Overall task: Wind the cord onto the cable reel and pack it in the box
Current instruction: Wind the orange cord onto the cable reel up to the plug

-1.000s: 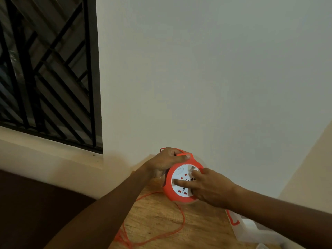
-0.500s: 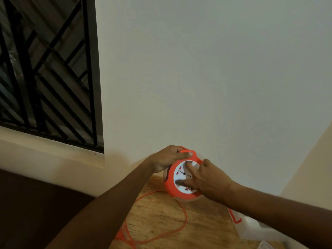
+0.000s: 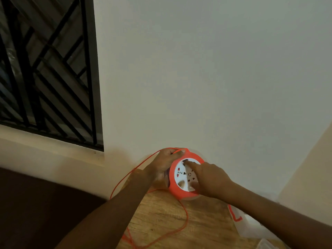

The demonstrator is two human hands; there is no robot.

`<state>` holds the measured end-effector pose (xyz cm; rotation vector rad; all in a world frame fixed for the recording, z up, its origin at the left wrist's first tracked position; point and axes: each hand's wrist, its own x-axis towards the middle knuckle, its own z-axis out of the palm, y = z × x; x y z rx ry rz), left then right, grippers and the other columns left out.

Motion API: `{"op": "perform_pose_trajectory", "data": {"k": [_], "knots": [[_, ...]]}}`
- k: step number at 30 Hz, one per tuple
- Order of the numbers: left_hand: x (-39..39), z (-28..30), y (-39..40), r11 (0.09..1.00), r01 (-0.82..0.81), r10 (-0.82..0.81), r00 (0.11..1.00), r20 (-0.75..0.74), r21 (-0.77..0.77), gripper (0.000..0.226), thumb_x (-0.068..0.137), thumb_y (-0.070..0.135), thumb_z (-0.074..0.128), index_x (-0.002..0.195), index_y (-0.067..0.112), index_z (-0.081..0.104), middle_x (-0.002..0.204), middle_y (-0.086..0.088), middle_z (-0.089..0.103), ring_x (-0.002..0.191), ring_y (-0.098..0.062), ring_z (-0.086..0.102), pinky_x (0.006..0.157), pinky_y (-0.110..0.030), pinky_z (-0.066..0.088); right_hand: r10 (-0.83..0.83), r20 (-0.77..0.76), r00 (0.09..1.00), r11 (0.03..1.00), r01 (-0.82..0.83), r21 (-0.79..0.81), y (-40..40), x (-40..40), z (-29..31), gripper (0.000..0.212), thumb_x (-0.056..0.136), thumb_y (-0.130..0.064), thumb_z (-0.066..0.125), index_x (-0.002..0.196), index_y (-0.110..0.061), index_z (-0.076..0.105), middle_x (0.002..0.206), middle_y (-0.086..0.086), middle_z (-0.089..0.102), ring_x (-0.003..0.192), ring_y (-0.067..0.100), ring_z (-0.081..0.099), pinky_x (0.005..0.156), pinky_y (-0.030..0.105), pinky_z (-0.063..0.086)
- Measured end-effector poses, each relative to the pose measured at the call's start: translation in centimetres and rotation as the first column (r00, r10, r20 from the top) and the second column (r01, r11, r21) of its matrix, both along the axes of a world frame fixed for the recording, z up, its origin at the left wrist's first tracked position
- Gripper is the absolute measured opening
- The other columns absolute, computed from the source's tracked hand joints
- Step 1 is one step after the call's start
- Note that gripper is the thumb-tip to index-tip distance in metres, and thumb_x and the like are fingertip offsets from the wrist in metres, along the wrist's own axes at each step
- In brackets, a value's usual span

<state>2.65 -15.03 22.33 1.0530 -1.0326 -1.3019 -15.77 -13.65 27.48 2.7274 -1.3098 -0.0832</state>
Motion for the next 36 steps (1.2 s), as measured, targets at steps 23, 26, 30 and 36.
{"op": "perform_pose_trajectory", "data": {"k": [23,26,30,36], "knots": [[1.0,-3.5,0.9,0.978,0.135,-0.148,0.986,0.071,0.158,0.031,0.104,0.033,0.055,0.115,0.010,0.072,0.109,-0.018,0.078,0.087,-0.030,0.077,0.078,-0.042,0.066,0.351,-0.172,0.921,0.913,-0.377,-0.158,3.0,-0.6,-4.5,0.051,0.083,-0.019,0.072,0.130,-0.019,0.055,0.151,0.017,0.032,0.123,0.040,0.049,0.087,0.052,0.053],[1.0,-3.7,0.6,0.977,0.144,-0.158,0.984,0.079,0.159,0.035,0.104,0.035,0.055,0.121,0.008,0.071,0.116,-0.020,0.076,0.098,-0.037,0.075,0.086,-0.046,0.064,0.302,-0.165,0.939,0.929,-0.328,-0.169,3.4,-0.7,-4.6,0.053,0.086,-0.019,0.068,0.135,-0.021,0.048,0.150,0.020,0.031,0.121,0.042,0.051,0.087,0.052,0.053],[0.9,-3.7,0.3,0.979,0.132,-0.142,0.988,0.057,0.153,0.039,0.102,0.037,0.058,0.123,0.007,0.071,0.118,-0.023,0.075,0.103,-0.043,0.072,0.093,-0.055,0.060,0.264,-0.178,0.948,0.940,-0.295,-0.173,3.4,-0.9,-4.8,0.063,0.076,-0.024,0.080,0.129,-0.021,0.045,0.140,0.023,0.045,0.102,0.041,0.063,0.070,0.048,0.059],[0.9,-3.5,0.2,0.980,0.130,-0.137,0.990,0.037,0.150,0.035,0.101,0.037,0.057,0.116,0.010,0.073,0.116,-0.021,0.076,0.097,-0.037,0.075,0.088,-0.051,0.062,0.296,-0.185,0.937,0.935,-0.324,-0.145,2.9,-1.4,-4.9,0.081,0.074,-0.032,0.082,0.139,-0.032,0.034,0.139,0.024,0.046,0.105,0.043,0.061,0.070,0.049,0.059]]}}
